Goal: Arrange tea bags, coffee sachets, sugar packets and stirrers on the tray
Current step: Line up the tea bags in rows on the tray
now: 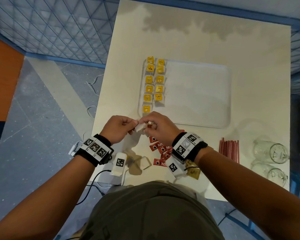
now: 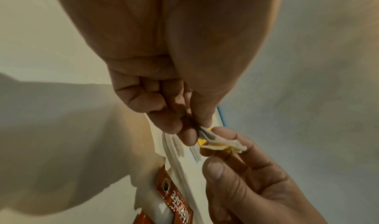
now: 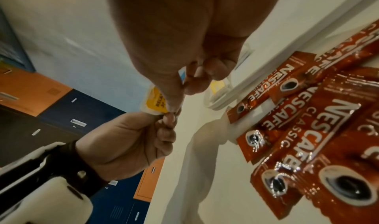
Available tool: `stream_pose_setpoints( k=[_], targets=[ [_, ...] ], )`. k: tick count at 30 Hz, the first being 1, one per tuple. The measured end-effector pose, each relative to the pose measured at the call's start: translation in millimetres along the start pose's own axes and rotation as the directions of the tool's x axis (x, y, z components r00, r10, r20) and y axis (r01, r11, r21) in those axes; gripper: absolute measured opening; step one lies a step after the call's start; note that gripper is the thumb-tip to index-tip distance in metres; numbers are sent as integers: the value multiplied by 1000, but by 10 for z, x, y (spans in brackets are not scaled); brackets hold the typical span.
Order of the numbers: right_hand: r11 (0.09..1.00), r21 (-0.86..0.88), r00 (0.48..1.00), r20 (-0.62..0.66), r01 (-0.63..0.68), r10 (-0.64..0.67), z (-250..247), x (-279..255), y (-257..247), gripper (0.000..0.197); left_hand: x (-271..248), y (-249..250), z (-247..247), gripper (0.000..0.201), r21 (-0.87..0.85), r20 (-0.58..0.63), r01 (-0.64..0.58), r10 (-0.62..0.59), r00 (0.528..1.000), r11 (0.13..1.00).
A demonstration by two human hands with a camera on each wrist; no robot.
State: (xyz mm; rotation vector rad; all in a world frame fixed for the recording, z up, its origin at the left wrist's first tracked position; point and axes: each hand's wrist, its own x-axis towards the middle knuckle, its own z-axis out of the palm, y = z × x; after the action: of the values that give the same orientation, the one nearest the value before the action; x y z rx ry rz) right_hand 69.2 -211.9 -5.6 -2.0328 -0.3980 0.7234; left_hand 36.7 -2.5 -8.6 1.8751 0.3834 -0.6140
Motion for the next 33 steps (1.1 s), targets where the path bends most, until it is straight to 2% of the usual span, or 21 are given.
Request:
stream_pose_setpoints(
  k=[3, 7, 9, 12, 18, 25, 29, 33],
  targets=[
    [1000, -2, 999, -47, 18, -18, 13, 18, 11, 15, 3, 1, 5, 27, -34, 15, 14, -13, 1000, 999],
    [998, 43, 995, -93, 51, -47, 1, 33, 8, 10, -8, 30, 21, 21, -96, 46, 23, -19, 999, 995],
    [998, 64, 995, -104, 3, 3, -32, 43, -3, 10, -26, 28, 17, 19, -79, 49, 15, -11, 999, 997],
    [994, 63, 987, -132, -86, 94, -114, 62, 16, 9, -66, -1, -6, 17, 18, 65, -41, 39, 997, 999],
    [991, 54, 964, -229, -126, 135, -277, 160, 158, 13, -135, -257, -90, 3, 279, 146, -91, 51, 988, 956],
    [980, 2, 929, -316, -201, 191, -430, 326, 280, 9, -277, -420, -106, 17, 527, 279, -178, 28, 960, 831],
    [964, -67, 928, -295, -258, 228, -400, 412, 350, 9, -354, -426, -63, 26, 629, 333, -228, 8, 943, 743],
    [948, -80, 915, -296, -309, 273, -325, 452, 430, 10, -407, -464, -62, 29, 658, 342, -245, 7, 940, 713]
  ],
)
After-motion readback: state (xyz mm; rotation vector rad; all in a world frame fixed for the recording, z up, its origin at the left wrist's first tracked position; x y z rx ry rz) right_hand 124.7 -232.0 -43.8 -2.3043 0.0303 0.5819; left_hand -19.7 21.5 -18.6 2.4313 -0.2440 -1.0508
